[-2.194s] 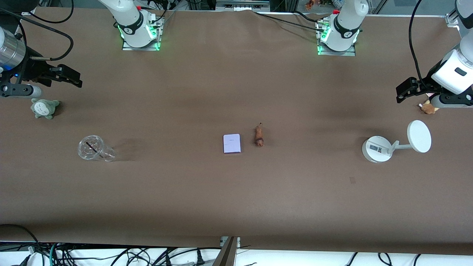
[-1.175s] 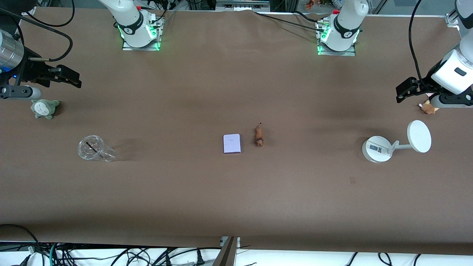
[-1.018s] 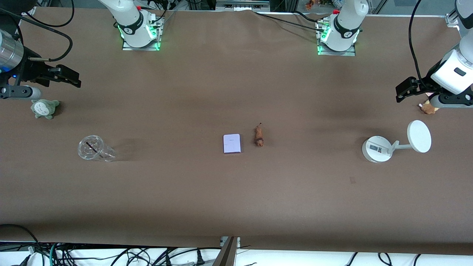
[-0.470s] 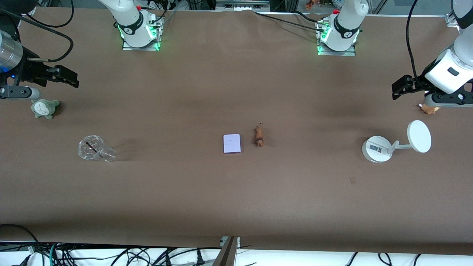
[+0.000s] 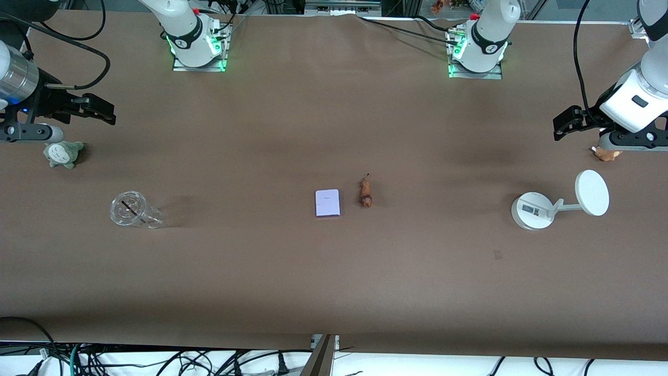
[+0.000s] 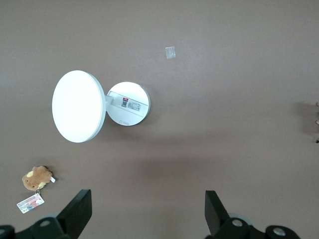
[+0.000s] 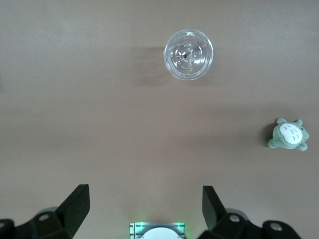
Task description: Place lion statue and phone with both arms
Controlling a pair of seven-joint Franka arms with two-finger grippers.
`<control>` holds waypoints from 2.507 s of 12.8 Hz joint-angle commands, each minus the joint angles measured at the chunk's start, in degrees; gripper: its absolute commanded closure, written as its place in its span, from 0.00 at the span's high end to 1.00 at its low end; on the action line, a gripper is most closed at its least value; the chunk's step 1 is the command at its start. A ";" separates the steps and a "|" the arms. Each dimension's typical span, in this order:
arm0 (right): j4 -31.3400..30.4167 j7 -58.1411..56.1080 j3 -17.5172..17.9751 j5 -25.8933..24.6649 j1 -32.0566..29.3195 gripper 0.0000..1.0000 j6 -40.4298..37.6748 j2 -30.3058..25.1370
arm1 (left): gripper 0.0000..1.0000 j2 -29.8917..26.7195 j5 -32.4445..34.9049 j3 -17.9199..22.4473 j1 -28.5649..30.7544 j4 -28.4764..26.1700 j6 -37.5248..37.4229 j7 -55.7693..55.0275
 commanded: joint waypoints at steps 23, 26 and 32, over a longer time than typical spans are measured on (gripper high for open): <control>1.53 0.62 0.26 -0.63 0.44 1.00 -0.98 1.94 | 1.00 31.14 0.61 -20.55 -12.82 -4.90 46.23 -31.66; 1.53 0.36 0.26 -0.63 0.44 1.00 -0.98 1.94 | 1.00 34.91 13.23 -20.28 -16.24 -4.92 49.15 -45.11; 1.53 -0.17 0.26 -0.55 0.27 1.00 -1.06 2.03 | 1.00 41.86 27.35 -19.67 -15.72 -4.48 58.47 -52.80</control>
